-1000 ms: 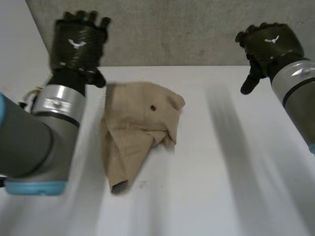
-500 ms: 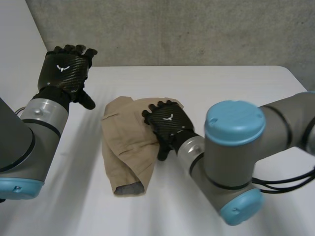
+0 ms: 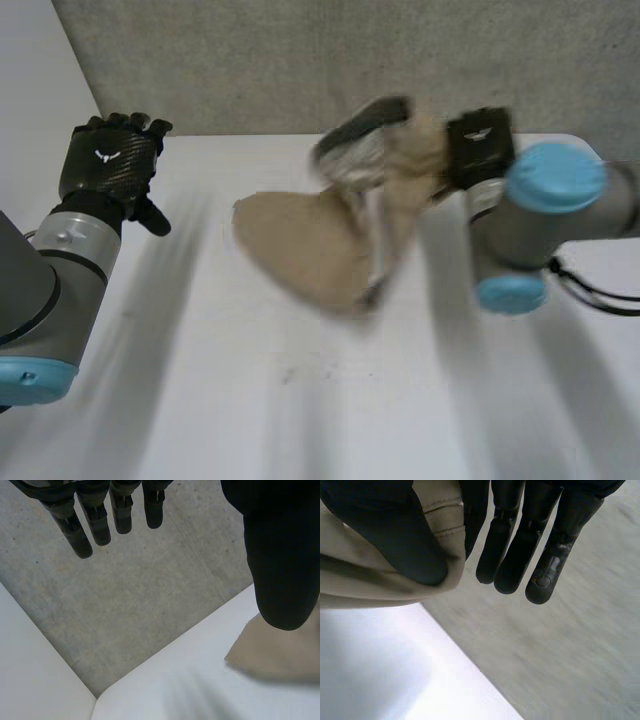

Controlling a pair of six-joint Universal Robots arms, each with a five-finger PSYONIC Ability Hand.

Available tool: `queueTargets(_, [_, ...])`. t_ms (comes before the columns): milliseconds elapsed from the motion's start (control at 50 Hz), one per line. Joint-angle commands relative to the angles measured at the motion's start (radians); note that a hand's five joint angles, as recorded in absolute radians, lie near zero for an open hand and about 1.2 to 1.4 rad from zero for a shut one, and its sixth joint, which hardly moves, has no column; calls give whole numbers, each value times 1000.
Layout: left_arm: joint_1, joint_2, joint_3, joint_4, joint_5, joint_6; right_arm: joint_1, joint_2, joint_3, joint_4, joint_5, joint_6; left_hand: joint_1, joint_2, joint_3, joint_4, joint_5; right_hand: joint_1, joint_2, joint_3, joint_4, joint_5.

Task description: Fold the shorts.

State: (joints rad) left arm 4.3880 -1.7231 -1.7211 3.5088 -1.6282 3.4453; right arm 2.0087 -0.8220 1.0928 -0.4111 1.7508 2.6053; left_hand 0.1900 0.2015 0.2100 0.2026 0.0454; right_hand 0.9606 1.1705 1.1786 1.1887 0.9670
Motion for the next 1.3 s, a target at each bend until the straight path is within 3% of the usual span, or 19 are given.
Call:
queueTargets(20, [-7, -46, 3, 2, 2, 5, -148, 23, -10, 9, -5, -27, -9, -20, -29, -21, -39, -334, -544, -552, -562, -515])
queueTargets(40, [-11, -61, 5, 2, 2, 6, -154, 23, -8, 14, 7, -27, -6, -17, -26, -18, -36, -786, -996, -1004, -1014, -967])
queueTargets(120, [-18, -102, 15, 15, 1, 11, -157, -38, 27, 23, 19, -14, -3, -14, -23, -16, -33, -786, -996, -1004, -1014, -967])
queueTargets(300, [-19, -171, 54, 68, 1, 15, -154, -320, 275, 142, -19, -8, 12, 0, -8, -1, -18, -786, -996, -1004, -1014, -967])
queueTargets(420, [-24, -182, 61, 68, 2, 14, -137, -379, 433, 250, -77, -8, 12, 0, -8, -1, -18, -703, -913, -921, -931, -884])
queueTargets(520, [-47, -191, 57, 68, 2, 14, -108, -381, 525, 287, -161, 88, 12, 0, -8, -1, -18, -580, -790, -798, -808, -761])
queueTargets(660, [-54, -193, 45, 68, 1, 14, -122, -307, 518, 281, -204, 359, 12, 0, -8, -1, -18, -347, -557, -566, -576, -528])
queueTargets(740, [-56, -190, 40, 68, 2, 12, -122, -260, 492, 281, -215, 424, 12, 0, -8, -1, -18, -344, -554, -562, -572, -525])
queueTargets(1160, [-56, -188, 28, 67, 4, 12, -122, -141, 438, 276, -214, 420, 9, -3, -11, -4, -21, -291, -501, -509, -519, -472])
queueTargets(1300, [-56, -188, 26, 67, 4, 12, -123, -114, 420, 272, -208, 415, 9, -3, -11, -4, -21, -145, -355, -363, -373, -326])
